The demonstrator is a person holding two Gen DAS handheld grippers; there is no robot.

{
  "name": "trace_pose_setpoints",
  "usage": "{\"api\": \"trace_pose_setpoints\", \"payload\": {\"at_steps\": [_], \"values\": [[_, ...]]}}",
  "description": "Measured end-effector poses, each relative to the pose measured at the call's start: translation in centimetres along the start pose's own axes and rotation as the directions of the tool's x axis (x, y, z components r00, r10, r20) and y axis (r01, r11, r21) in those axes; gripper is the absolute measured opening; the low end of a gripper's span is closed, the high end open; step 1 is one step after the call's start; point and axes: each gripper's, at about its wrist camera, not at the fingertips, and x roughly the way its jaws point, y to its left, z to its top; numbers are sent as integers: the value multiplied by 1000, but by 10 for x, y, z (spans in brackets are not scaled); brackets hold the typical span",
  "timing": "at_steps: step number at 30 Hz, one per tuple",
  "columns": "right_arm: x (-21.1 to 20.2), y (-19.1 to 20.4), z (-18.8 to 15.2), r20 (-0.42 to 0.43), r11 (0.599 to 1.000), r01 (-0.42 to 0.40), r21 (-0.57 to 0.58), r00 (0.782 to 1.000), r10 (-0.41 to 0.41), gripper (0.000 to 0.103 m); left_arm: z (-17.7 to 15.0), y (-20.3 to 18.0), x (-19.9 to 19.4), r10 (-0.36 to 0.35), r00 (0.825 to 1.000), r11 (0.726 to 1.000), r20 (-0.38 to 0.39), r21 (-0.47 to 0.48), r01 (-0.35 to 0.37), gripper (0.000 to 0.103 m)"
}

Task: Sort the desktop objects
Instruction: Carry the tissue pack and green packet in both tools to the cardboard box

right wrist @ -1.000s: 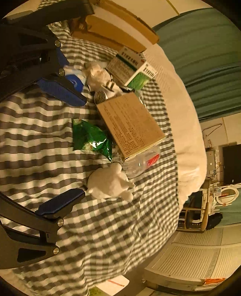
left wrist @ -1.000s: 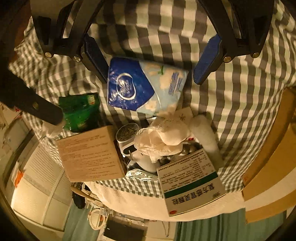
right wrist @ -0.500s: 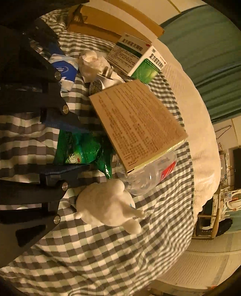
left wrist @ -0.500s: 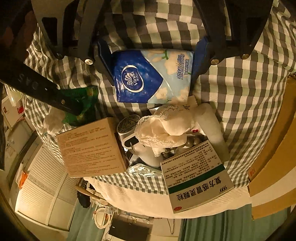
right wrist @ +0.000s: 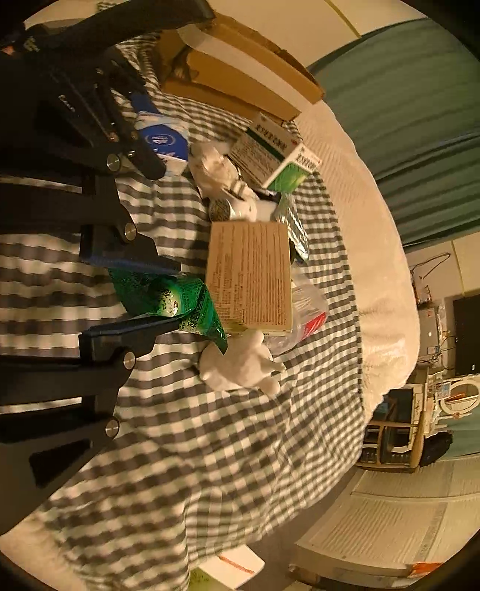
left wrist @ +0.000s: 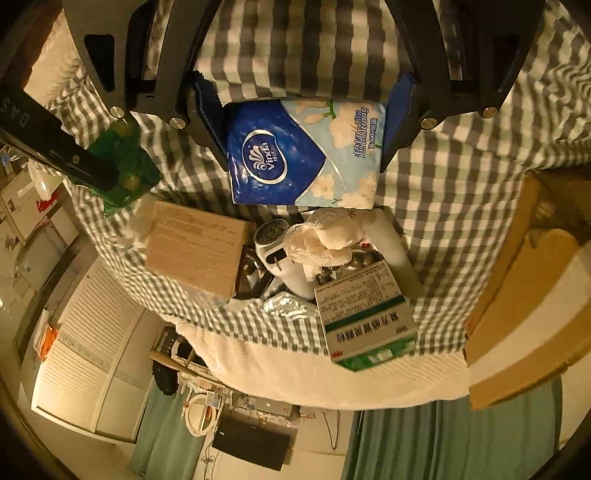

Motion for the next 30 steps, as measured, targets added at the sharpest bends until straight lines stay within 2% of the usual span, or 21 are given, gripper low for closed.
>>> {"api": "trace_pose_setpoints", "payload": {"at_steps": [9,14,19,20,23,30], "values": [[-72,31,-9,89,996,8,-92,996,0,21,10,-1,-62,10,996,1000,90,0,-10,74],[-111,58,-2,160,990,12,-143,987,11,21,25,9,-102,29,984,999,176,-20,-26,74],[-146,91,10,219,977,11,-213,975,37,21,44,36,-139,54,964,995,259,-90,-32,74],[-158,106,16,242,971,-3,-239,968,62,21,48,42,-146,64,960,994,273,-101,-37,74],[-166,121,22,256,964,-15,-267,963,86,21,58,62,-163,87,949,989,303,-142,-45,74],[-180,186,35,279,913,-43,-407,945,169,21,70,119,-194,175,915,959,363,-272,-75,74]]}}
